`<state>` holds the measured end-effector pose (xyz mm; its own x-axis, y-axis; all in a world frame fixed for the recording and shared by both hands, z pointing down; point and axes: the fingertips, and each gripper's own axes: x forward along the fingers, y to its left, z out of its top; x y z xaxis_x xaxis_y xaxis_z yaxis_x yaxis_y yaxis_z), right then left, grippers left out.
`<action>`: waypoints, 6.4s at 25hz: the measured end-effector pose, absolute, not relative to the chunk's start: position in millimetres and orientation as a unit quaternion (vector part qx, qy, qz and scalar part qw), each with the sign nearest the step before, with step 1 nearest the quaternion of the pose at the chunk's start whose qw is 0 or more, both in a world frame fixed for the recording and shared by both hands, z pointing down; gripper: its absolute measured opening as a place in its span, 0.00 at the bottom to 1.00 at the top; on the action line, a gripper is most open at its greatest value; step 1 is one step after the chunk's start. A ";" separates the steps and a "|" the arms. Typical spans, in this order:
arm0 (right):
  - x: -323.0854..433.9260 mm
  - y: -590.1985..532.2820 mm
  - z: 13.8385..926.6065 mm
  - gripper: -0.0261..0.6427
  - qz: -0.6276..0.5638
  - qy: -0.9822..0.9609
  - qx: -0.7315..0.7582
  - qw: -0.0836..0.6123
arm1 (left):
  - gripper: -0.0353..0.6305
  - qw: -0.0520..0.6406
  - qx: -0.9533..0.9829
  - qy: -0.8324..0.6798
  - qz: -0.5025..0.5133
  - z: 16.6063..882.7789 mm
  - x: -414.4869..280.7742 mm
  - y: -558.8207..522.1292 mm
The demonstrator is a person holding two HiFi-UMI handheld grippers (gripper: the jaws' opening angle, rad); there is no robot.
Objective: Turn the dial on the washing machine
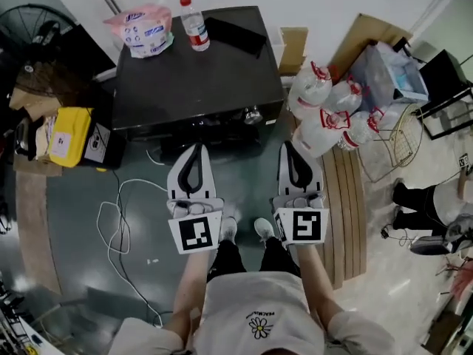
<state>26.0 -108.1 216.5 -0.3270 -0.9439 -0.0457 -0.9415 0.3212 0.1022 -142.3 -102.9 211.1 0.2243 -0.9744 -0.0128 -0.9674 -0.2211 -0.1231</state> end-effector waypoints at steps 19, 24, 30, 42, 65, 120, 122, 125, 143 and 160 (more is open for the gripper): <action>62.3 -184.7 379.3 0.04 -0.082 -0.789 0.609 0.024 | 0.05 0.058 -0.820 0.566 -0.055 390.5 -75.0 -200.5; 54.9 -190.5 407.7 0.04 -0.055 -0.800 0.596 0.032 | 0.05 0.046 -0.815 0.577 -0.034 410.7 -70.8 -210.8; 50.5 -195.3 416.9 0.04 -0.050 -0.810 0.583 0.042 | 0.05 0.051 -0.817 0.572 -0.051 420.0 -57.7 -217.1; 68.3 -205.4 420.6 0.04 -0.070 -0.808 0.583 0.056 | 0.05 0.083 -0.828 0.548 -0.088 423.0 -33.2 -240.3; 75.8 -202.1 427.6 0.04 -0.063 -0.805 0.587 0.060 | 0.05 0.079 -0.833 0.538 -0.097 439.5 -33.9 -248.2; 102.5 -203.4 420.6 0.04 -0.061 -0.795 0.602 0.044 | 0.05 0.085 -0.812 0.561 -0.136 465.3 -16.5 -251.8; 103.1 -204.1 420.8 0.04 -0.059 -0.794 0.603 0.043 | 0.05 0.085 -0.811 0.563 -0.133 464.5 -16.7 -252.2; 105.0 -204.1 421.3 0.04 -0.060 -0.794 0.603 0.046 | 0.05 0.086 -0.811 0.563 -0.134 464.6 -16.5 -251.5; 89.7 -187.0 386.1 0.04 -0.082 -0.796 0.597 0.050 | 0.05 0.074 -0.823 0.550 -0.121 427.1 -19.6 -221.4; 46.8 -103.5 201.3 0.04 -0.068 -0.816 0.573 0.042 | 0.05 0.112 -0.800 0.587 -0.050 165.0 -82.4 -121.8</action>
